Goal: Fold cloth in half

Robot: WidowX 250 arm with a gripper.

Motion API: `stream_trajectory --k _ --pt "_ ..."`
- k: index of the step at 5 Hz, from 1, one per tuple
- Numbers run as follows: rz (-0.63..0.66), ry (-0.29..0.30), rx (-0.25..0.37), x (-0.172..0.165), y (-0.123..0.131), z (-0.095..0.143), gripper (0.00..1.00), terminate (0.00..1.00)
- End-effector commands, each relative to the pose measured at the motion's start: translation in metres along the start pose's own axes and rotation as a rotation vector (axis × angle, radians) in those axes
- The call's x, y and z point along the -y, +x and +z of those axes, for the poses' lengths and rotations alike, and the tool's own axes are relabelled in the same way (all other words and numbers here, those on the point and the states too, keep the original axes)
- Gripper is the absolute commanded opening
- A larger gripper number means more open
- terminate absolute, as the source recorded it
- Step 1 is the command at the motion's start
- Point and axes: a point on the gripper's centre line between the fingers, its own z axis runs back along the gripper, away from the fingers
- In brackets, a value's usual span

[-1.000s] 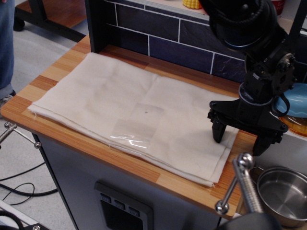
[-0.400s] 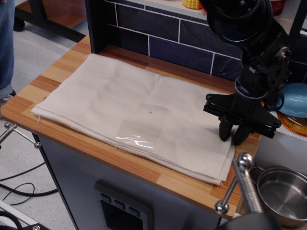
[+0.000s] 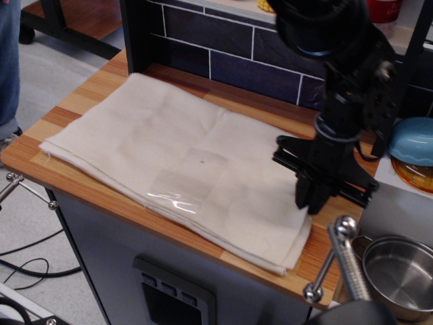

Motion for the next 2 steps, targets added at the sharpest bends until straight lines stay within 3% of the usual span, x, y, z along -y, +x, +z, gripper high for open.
stream_trajectory --k 1,2 --pt "0.011 -0.099 0.148 -0.064 0.012 0.082 0.0 0.0" --pt "0.008 -0.15 0.141 -0.1 0.008 0.102 0.0 0.0"
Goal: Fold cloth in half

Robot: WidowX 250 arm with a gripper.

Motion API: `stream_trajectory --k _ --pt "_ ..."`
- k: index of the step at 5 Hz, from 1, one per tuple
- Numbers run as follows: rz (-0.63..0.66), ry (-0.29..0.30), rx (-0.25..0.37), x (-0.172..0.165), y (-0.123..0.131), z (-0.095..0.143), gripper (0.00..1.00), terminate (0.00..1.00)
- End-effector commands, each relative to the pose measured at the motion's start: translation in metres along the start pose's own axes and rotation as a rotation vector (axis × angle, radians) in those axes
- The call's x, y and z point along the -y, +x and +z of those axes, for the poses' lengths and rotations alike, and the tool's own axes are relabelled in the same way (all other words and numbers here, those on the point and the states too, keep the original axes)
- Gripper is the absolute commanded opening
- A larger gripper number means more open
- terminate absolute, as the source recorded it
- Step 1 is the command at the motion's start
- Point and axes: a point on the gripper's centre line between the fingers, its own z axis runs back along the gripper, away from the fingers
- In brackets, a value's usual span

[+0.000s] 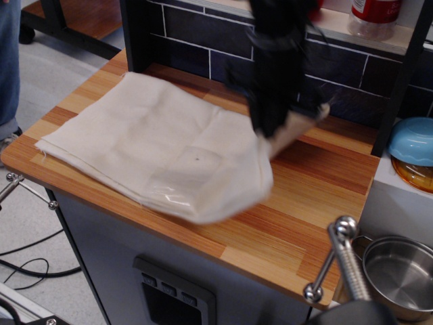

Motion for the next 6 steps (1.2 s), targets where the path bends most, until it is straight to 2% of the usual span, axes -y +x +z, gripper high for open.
stream_trajectory --k 1,2,3,4,6 --pt "-0.064 -0.023 0.065 -0.074 -0.002 0.041 0.0 0.0" --pt "-0.042 -0.061 0.068 -0.118 0.006 0.049 0.0 0.0" --pt "-0.179 -0.188 0.07 -0.162 0.015 0.055 0.0 0.0" --pt "-0.322 -0.252 0.117 -0.196 0.034 0.071 1.0 0.0" --pt "-0.322 -0.252 0.117 -0.196 0.034 0.071 1.0 0.0"
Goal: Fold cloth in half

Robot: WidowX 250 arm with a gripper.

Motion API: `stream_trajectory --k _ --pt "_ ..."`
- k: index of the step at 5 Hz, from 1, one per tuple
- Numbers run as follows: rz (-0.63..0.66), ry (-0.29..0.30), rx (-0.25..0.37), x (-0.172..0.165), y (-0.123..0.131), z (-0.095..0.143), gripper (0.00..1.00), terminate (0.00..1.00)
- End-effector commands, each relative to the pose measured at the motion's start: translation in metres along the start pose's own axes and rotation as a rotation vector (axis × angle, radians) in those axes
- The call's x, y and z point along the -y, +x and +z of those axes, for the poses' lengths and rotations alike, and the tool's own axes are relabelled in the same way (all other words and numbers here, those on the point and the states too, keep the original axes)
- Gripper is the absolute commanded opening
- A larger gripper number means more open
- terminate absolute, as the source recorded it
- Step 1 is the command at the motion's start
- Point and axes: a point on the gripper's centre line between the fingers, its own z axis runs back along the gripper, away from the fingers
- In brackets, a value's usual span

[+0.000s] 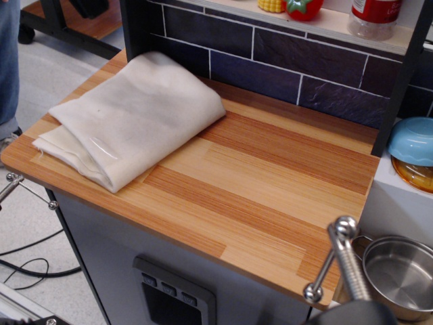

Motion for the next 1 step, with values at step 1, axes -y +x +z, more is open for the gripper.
stream_trajectory --k 1 --pt "-0.04 0.051 0.031 0.0021 0.0127 0.0152 1.0 1.0"
